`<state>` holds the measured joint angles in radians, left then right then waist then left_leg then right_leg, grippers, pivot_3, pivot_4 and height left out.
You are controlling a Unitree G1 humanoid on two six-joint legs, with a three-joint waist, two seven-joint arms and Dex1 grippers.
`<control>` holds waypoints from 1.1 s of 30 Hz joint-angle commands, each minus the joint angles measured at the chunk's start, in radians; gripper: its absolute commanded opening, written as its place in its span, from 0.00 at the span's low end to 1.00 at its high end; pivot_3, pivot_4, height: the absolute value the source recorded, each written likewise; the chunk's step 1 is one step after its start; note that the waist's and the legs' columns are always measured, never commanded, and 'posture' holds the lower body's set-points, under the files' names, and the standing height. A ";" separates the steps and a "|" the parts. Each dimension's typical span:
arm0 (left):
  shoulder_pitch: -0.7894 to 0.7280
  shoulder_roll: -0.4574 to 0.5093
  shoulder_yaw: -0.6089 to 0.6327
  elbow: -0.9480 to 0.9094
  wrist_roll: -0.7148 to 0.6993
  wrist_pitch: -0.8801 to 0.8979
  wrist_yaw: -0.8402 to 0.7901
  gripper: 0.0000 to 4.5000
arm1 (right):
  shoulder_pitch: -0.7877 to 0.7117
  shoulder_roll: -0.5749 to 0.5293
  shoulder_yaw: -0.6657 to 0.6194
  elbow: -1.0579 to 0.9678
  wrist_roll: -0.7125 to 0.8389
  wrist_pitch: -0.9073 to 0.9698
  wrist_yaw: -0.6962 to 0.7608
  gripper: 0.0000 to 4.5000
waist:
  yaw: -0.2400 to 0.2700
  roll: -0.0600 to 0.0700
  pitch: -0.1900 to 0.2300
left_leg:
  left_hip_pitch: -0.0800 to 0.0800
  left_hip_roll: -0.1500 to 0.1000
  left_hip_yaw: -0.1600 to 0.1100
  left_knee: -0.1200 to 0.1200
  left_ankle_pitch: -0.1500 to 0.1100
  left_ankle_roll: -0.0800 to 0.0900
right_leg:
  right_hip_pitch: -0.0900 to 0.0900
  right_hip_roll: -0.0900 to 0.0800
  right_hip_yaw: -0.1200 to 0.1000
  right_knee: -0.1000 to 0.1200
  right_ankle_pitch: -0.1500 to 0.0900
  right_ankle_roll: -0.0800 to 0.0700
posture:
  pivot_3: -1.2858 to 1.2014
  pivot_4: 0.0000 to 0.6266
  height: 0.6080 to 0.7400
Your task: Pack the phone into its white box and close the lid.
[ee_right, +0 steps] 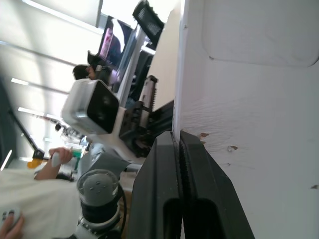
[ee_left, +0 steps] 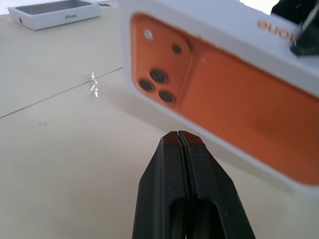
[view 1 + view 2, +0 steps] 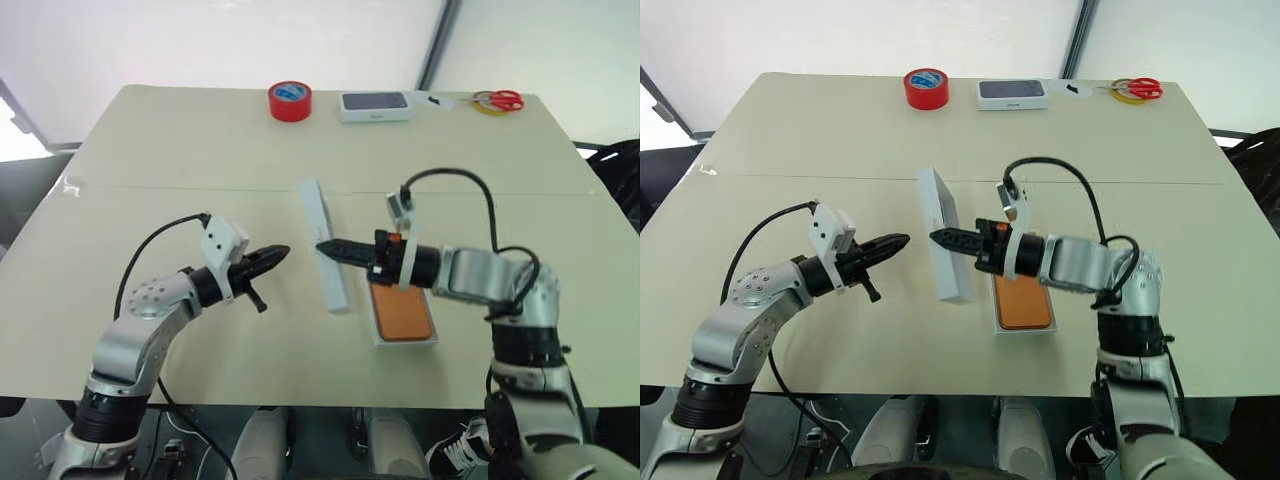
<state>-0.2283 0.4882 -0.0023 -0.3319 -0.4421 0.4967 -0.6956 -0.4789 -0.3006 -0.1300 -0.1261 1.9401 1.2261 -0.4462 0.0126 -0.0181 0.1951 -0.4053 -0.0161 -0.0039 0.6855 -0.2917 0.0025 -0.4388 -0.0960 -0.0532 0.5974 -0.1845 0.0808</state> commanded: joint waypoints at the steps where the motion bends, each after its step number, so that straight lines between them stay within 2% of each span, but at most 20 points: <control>1: -0.020 -0.018 -0.040 -0.015 0.015 -0.020 -0.001 0.00 | 0.060 -0.009 0.007 -0.102 0.032 -0.055 -0.042 0.01 | -0.002 0.000 0.000 | 0.000 0.000 0.000 0.000 0.000 0.000 | 0.000 0.000 0.000 0.000 0.000 0.000 | 0.52 0.24 0.98; 6: -0.043 -0.074 -0.116 0.007 0.039 -0.022 0.004 0.00 | 0.118 -0.129 0.017 -0.109 0.032 -0.037 0.037 0.01 | -0.001 0.001 0.000 | 0.003 0.000 0.001 0.000 0.000 0.000 | 0.002 0.001 0.001 0.000 0.000 0.000 | 0.52 0.24 0.98; 8: -0.055 -0.101 -0.152 0.015 0.050 -0.020 0.008 0.00 | 0.112 -0.167 0.023 -0.107 0.032 -0.035 0.067 0.14 | -0.001 0.001 0.000 | 0.006 0.001 0.001 0.000 0.000 0.000 | 0.005 0.002 0.001 -0.001 -0.001 -0.001 | 0.52 0.24 0.98; 10: -0.068 -0.127 -0.182 0.018 0.049 -0.015 0.003 0.00 | 0.083 -0.205 0.020 -0.093 0.032 -0.030 0.094 0.31 | -0.001 0.001 0.000 | 0.006 0.002 0.001 0.000 0.000 0.001 | 0.005 0.002 0.001 -0.001 -0.002 -0.003 | 0.52 0.24 0.98; 14: -0.090 -0.150 -0.216 0.018 0.033 0.008 -0.018 0.00 | 0.014 -0.325 0.019 -0.068 0.032 -0.011 0.133 0.74 | -0.002 0.001 0.000 | 0.007 0.003 0.002 0.000 0.000 0.001 | 0.005 0.003 0.002 -0.001 -0.002 -0.003 | 0.52 0.24 0.98; 17: -0.119 -0.162 -0.254 0.034 0.043 0.021 -0.031 0.00 | -0.043 -0.476 0.032 -0.052 0.032 0.010 0.148 0.74 | 0.002 0.001 0.000 | 0.007 0.003 0.002 0.000 0.000 0.001 | 0.005 0.003 0.001 -0.001 -0.002 -0.003 | 0.52 0.24 0.98; 21: -0.163 -0.192 -0.295 0.072 0.056 0.027 -0.040 0.00 | -0.077 -0.616 0.031 -0.077 -0.156 0.020 0.238 0.74 | 0.002 0.001 0.000 | 0.005 0.002 0.001 0.000 0.000 0.001 | 0.006 0.002 0.001 -0.004 -0.002 -0.004 | 0.52 0.24 0.98; 24: -0.191 -0.215 -0.324 0.103 0.067 0.041 -0.042 0.00 | -0.064 -0.694 0.063 -0.140 -0.413 -0.009 0.421 0.54 | 0.002 0.001 0.000 | 0.005 0.002 0.002 0.000 0.000 0.001 | 0.006 0.002 0.001 -0.004 -0.002 -0.003 | 0.52 0.24 0.98; 28: -0.211 -0.246 -0.349 0.130 0.077 0.059 -0.032 0.00 | -0.019 -0.757 0.127 -0.180 -0.699 -0.103 0.613 0.09 | 0.001 0.001 0.000 | 0.004 0.002 0.001 0.000 0.000 0.001 | 0.005 0.002 0.001 -0.004 -0.001 -0.002 | 0.52 0.24 0.98; 29: -0.213 -0.250 -0.351 0.133 0.079 0.061 -0.031 0.00 | -0.014 -0.764 0.138 -0.184 -0.747 -0.119 0.647 0.01 | 0.000 0.001 0.000 | 0.004 0.002 0.001 0.000 0.000 0.001 | 0.005 0.002 0.001 -0.004 -0.001 -0.002 | 0.52 0.24 0.98; 33: -0.212 -0.255 -0.338 0.119 0.080 0.068 -0.022 0.00 | -0.002 -0.771 0.168 -0.201 -0.911 -0.164 0.748 0.01 | 0.001 0.001 0.000 | 0.005 0.002 0.001 0.000 0.000 0.001 | 0.005 0.002 0.001 -0.003 -0.001 -0.002 | 0.52 0.24 0.98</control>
<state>-0.4290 0.2350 -0.3496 -0.1793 -0.3612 0.5633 -0.7204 -0.4753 -1.0472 0.0459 -0.2846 1.0949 1.1005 0.2577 0.0137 -0.0175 0.1948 -0.4004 -0.0136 -0.0025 0.6854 -0.2916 0.0033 -0.4341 -0.0935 -0.0524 0.5945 -0.1860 0.0789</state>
